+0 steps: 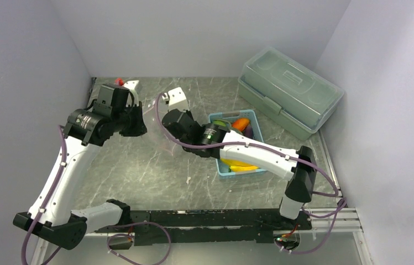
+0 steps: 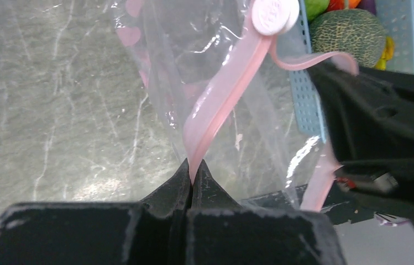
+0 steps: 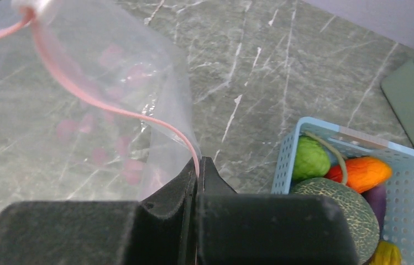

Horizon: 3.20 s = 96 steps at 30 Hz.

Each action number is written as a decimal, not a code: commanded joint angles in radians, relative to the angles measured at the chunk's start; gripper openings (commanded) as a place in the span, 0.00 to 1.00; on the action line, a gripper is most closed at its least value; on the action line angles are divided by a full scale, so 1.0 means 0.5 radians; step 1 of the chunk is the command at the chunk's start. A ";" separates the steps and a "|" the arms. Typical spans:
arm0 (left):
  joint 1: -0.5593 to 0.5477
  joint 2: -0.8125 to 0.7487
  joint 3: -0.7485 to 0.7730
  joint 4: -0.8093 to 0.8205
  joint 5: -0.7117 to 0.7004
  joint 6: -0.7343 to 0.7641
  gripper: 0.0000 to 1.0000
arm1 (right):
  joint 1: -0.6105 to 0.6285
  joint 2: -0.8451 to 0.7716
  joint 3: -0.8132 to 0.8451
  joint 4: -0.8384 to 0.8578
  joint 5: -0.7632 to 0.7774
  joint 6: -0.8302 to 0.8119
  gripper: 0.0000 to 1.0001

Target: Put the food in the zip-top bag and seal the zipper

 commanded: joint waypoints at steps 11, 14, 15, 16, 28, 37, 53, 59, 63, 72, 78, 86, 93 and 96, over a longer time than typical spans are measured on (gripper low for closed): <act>-0.008 0.162 0.311 -0.217 -0.416 0.158 0.00 | -0.242 -0.224 -0.298 0.105 -0.231 0.132 0.00; -0.008 0.205 0.345 -0.223 -0.448 0.173 0.00 | -0.260 -0.217 -0.359 0.119 -0.275 0.171 0.00; -0.008 0.223 0.368 -0.233 -0.471 0.183 0.00 | -0.265 -0.217 -0.376 0.123 -0.283 0.181 0.00; -0.008 0.237 0.396 -0.252 -0.498 0.190 0.00 | -0.272 -0.220 -0.398 0.129 -0.295 0.190 0.00; -0.053 0.417 0.660 -0.348 -0.689 0.262 0.00 | -0.313 -0.122 -0.527 0.337 -0.600 0.352 0.00; -0.214 0.551 0.430 -0.291 -0.789 0.226 0.00 | -0.370 -0.099 -0.729 0.402 -0.659 0.415 0.00; -0.364 0.660 0.116 -0.127 -0.937 0.109 0.00 | -0.407 -0.482 -1.226 0.174 -0.350 0.435 0.00; -0.364 0.654 0.096 -0.129 -0.990 0.110 0.00 | -0.410 -0.611 -1.325 0.112 -0.318 0.459 0.00; -0.363 0.632 0.134 -0.152 -0.994 0.104 0.00 | -0.410 -0.691 -1.326 0.117 -0.340 0.457 0.00; -0.366 0.580 0.382 -0.223 -0.891 0.179 0.00 | -0.407 -0.739 -1.161 0.254 -0.568 0.457 0.00; -0.384 0.583 0.520 -0.287 -0.965 0.207 0.00 | -0.402 -0.645 -1.073 0.440 -0.722 0.505 0.00; -0.396 0.592 0.525 -0.299 -1.056 0.231 0.00 | -0.397 -0.423 -0.945 0.604 -0.751 0.593 0.00; -0.399 0.554 0.395 -0.231 -1.117 0.216 0.14 | -0.395 -0.342 -0.887 0.630 -0.764 0.619 0.00; -0.401 0.528 0.357 -0.195 -1.116 0.217 0.21 | -0.395 -0.343 -0.878 0.642 -0.769 0.628 0.00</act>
